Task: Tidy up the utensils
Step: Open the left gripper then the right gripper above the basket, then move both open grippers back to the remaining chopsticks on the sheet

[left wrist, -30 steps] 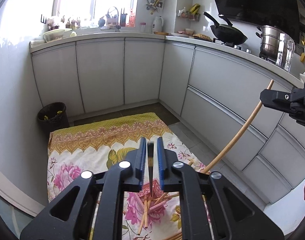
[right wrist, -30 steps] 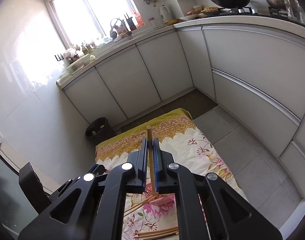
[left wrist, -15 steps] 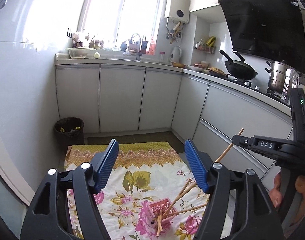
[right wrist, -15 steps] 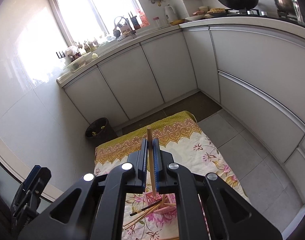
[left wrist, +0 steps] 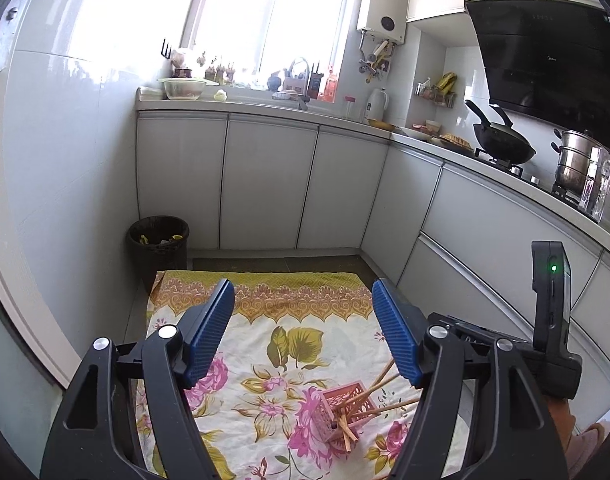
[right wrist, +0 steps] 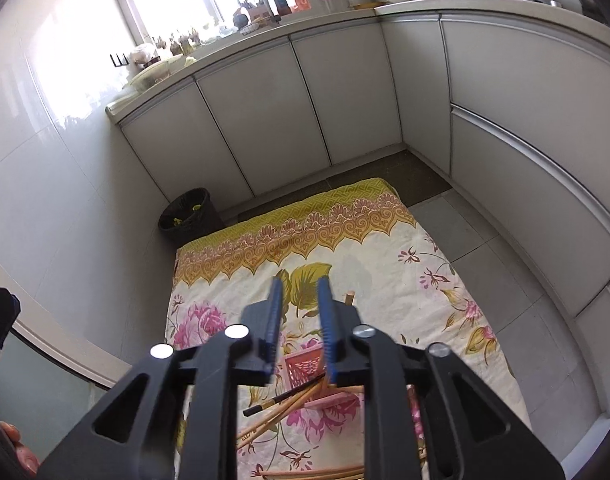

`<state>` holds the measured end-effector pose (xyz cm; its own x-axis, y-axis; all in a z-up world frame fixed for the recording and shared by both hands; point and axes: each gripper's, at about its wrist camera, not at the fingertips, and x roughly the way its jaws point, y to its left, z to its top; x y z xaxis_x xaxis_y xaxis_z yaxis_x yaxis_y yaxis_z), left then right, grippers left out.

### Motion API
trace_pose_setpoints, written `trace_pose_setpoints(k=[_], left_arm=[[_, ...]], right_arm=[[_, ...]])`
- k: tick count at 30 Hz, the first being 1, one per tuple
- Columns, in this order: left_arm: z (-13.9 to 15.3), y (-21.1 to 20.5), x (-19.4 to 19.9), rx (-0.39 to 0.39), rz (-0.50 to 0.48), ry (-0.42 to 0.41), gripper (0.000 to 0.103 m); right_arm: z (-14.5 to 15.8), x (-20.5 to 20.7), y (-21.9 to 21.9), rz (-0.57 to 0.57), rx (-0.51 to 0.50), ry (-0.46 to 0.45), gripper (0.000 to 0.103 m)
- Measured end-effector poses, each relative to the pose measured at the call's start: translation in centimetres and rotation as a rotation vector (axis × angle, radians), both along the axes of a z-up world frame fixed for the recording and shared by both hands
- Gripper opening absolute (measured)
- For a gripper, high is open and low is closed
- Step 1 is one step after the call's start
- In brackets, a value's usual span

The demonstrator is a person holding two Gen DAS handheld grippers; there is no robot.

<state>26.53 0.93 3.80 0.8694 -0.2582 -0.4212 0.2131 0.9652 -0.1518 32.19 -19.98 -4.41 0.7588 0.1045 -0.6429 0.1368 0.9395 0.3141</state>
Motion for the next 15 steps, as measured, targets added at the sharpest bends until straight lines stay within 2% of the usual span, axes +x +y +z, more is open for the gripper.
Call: trace_pose_setpoints(k=[1,2,4,6,9,11,15], left_arm=[[0.2,0.2,-0.2,-0.002,0.005,-0.006,0.069],[0.5,0.4,-0.4,-0.006,0.009,-0.013,0.071],[0.9,0.7,-0.9,-0.014,0.021,-0.030,0.076],[1.3,0.6,-1.3,-0.020,0.030,-0.043,0.081],[1.7,0.6,-2.3,-0.021,0.044,-0.064,0.092],[2.0,0.3,-3.0,-0.028,0.044,-0.077,0.096],[2.5,-0.7,-4.4,-0.004,0.018,-0.089,0.096]], right_arm=[[0.2,-0.4,-0.1,-0.004,0.002,-0.016,0.066],[0.7,-0.9,-0.2,-0.022,0.004,-0.045,0.070],[2.2,-2.1,-0.6,-0.072,-0.016,-0.111,0.086],[3.7,-3.5,-1.1,-0.135,-0.043,-0.179,0.094],[5.6,-5.2,-2.1,-0.203,-0.081,-0.236,0.096],[6.3,-6.1,-2.9,-0.236,-0.108,-0.242,0.096],[6.4,-8.0,-4.6,-0.263,-0.103,-0.209,0.096]])
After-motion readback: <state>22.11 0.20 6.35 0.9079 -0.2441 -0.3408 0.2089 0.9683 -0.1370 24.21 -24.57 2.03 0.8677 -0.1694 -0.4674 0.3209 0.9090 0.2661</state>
